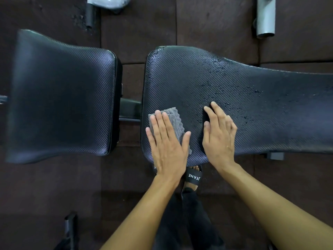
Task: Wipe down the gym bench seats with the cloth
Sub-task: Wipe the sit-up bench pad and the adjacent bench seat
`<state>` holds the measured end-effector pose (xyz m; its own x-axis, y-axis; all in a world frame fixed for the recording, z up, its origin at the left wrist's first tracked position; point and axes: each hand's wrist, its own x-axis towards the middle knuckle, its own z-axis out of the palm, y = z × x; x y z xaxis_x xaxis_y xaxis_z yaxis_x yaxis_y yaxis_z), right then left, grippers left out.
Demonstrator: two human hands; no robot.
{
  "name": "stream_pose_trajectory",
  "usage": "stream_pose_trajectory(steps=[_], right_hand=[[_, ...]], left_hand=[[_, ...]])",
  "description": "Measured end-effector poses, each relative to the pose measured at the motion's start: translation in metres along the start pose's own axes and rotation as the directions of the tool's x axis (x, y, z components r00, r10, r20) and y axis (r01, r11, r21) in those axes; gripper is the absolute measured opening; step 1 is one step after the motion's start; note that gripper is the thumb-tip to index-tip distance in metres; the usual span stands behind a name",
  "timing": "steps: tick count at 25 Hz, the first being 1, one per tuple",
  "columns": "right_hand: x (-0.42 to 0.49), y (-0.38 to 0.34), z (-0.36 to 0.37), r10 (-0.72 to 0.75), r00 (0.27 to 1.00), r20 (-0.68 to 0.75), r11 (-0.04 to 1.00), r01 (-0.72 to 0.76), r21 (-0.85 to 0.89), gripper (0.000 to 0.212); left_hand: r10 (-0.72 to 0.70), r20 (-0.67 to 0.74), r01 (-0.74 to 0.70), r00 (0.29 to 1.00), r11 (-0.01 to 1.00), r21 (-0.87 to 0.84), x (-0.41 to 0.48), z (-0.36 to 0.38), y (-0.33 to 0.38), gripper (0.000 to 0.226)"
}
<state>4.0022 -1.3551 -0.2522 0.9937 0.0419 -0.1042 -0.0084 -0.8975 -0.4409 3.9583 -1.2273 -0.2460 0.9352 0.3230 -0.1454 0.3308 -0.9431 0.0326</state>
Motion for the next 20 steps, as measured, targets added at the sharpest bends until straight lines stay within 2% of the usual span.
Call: stream_pose_trajectory(steps=[2,7,10,13,17,18,20], right_hand=[[0.001,0.000,-0.001,0.001,1.000,0.006,1.000,-0.001,0.021,0.044],[0.003,0.002,-0.004,-0.006,1.000,0.026,0.999,0.005,0.039,0.043],[0.010,0.004,-0.009,0.005,0.999,-0.043,0.996,0.000,0.094,0.038],[0.025,0.008,-0.016,0.045,0.996,-0.075,0.997,-0.040,0.071,0.039],[0.038,0.010,-0.017,0.130,0.991,-0.018,0.991,-0.129,0.035,0.047],[0.037,0.010,-0.016,0.136,0.991,-0.006,0.990,-0.136,0.033,0.048],[0.037,0.009,-0.013,0.152,0.988,0.015,0.987,-0.153,0.041,0.048]], left_hand=[[-0.002,-0.016,0.002,1.000,1.000,0.010,0.014,0.004,-0.004,0.074],[-0.110,-0.058,0.109,0.992,0.994,-0.018,0.058,0.003,-0.016,0.064],[-0.108,-0.059,0.105,0.992,0.993,-0.051,0.101,-0.002,-0.009,0.064],[0.000,-0.043,-0.002,0.999,0.999,-0.048,0.140,-0.007,0.008,0.063],[0.317,0.009,-0.317,0.949,0.949,-0.005,0.101,-0.006,0.024,0.059],[0.354,0.029,-0.355,0.935,0.935,0.014,0.086,-0.006,0.017,0.058],[0.322,0.032,-0.322,0.946,0.946,0.028,0.081,-0.004,0.000,0.058]])
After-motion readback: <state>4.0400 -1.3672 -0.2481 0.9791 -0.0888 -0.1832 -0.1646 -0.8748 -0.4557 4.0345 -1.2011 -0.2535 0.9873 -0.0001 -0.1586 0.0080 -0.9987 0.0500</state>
